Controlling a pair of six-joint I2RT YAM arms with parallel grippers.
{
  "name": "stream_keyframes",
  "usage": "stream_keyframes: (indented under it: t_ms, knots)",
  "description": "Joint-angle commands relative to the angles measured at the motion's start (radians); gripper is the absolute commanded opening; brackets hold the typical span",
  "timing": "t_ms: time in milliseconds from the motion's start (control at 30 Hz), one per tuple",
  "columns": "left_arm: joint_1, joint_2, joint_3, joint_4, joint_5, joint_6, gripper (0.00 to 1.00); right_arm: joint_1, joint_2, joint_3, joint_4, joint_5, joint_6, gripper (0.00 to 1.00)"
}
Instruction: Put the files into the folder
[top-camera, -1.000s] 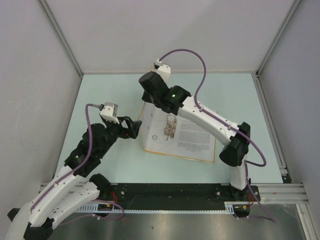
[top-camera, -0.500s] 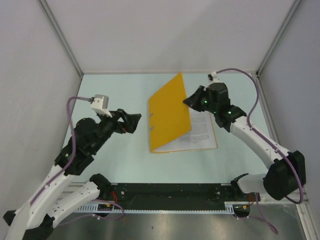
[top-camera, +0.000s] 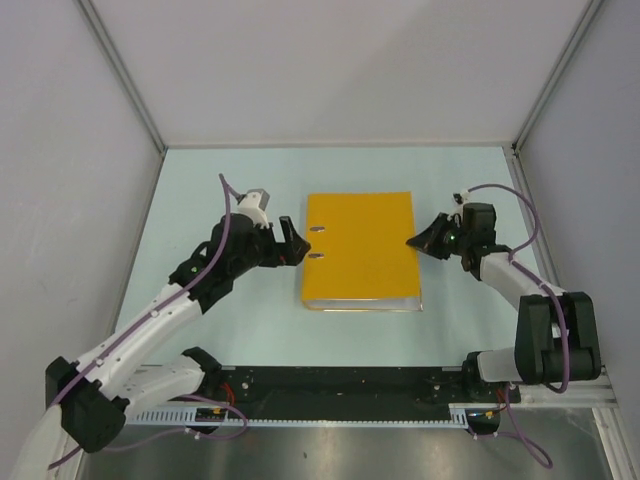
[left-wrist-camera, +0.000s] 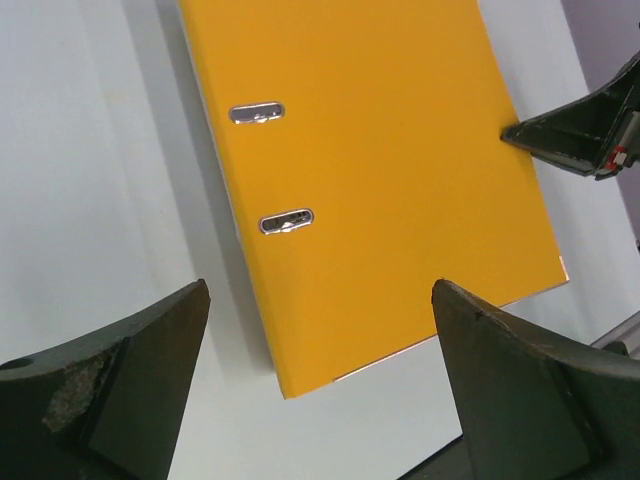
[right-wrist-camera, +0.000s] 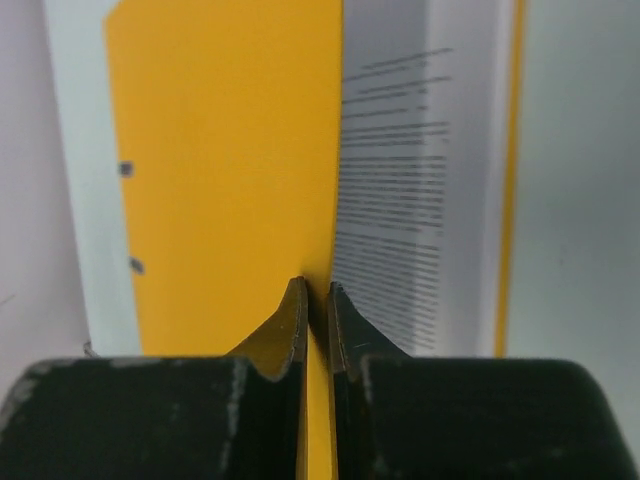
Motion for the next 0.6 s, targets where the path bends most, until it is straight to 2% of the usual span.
stream_keyframes:
  t_ms: [0,200,367,467,567]
  knots:
    - [0.031,0.071,-0.048,0.065,0.072,-0.058,0.98,0.005,0.060,-0.070,-0.053,0.194,-0.094,0.00]
    - [0.066,0.166,-0.194,0.178,0.056,-0.104,0.98,0.002,0.115,-0.146,-0.015,0.358,0.045,0.00]
    - [0.069,0.091,-0.273,0.261,0.061,-0.158,0.98,0.011,0.080,-0.214,0.058,0.458,0.168,0.00]
    - [0.069,0.042,-0.281,0.284,0.047,-0.160,0.98,0.028,0.036,-0.228,0.051,0.553,0.258,0.00]
    - [0.095,0.072,-0.239,0.264,0.081,-0.141,0.98,0.033,-0.007,-0.252,0.078,0.622,0.387,0.00]
